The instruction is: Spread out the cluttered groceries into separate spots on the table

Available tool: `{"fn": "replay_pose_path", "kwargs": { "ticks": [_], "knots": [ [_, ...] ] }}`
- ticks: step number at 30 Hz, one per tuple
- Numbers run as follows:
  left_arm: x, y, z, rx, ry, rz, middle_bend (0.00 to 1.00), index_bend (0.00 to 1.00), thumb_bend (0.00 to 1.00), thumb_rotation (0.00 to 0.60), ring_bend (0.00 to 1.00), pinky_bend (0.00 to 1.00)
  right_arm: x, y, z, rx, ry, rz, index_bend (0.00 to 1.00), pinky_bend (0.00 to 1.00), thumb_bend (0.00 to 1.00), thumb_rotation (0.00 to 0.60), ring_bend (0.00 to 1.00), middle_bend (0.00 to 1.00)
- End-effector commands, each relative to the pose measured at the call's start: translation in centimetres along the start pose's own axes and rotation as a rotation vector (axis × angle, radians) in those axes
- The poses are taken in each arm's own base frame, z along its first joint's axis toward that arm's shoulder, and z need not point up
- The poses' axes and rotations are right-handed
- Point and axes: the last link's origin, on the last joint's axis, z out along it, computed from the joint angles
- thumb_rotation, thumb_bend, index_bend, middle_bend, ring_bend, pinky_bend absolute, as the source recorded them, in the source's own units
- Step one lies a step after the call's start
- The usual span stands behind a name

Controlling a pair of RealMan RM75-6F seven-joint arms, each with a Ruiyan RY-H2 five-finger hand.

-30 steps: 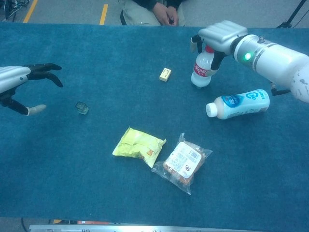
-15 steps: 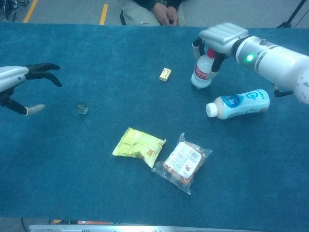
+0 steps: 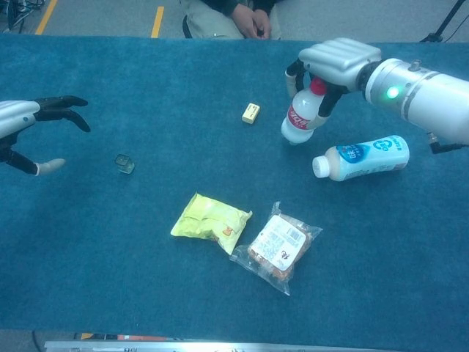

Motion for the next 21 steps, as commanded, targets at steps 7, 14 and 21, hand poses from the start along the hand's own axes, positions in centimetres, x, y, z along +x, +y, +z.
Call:
{"fn": "replay_pose_path", "kwargs": {
  "ticks": [7, 14, 21],
  "knots": [
    [-0.4, 0.0, -0.3, -0.001, -0.022, 0.013, 0.04, 0.24, 0.36, 0.600, 0.00, 0.04, -1.7, -0.5, -0.9, 0.037, -0.027, 0.084, 0.47, 0.73, 0.02, 0.600, 0.53, 0.50],
    [-0.6, 0.1, -0.2, -0.006, -0.024, 0.008, 0.04, 0.24, 0.36, 0.600, 0.00, 0.04, -2.6, 0.2, -1.2, 0.024, -0.042, 0.074, 0.47, 0.73, 0.02, 0.600, 0.53, 0.50],
    [-0.7, 0.2, 0.0, -0.012, -0.029, 0.013, 0.04, 0.24, 0.36, 0.600, 0.00, 0.04, -2.7, 1.4, -1.8, -0.008, -0.046, 0.059, 0.47, 0.73, 0.02, 0.600, 0.53, 0.50]
  ]
}}
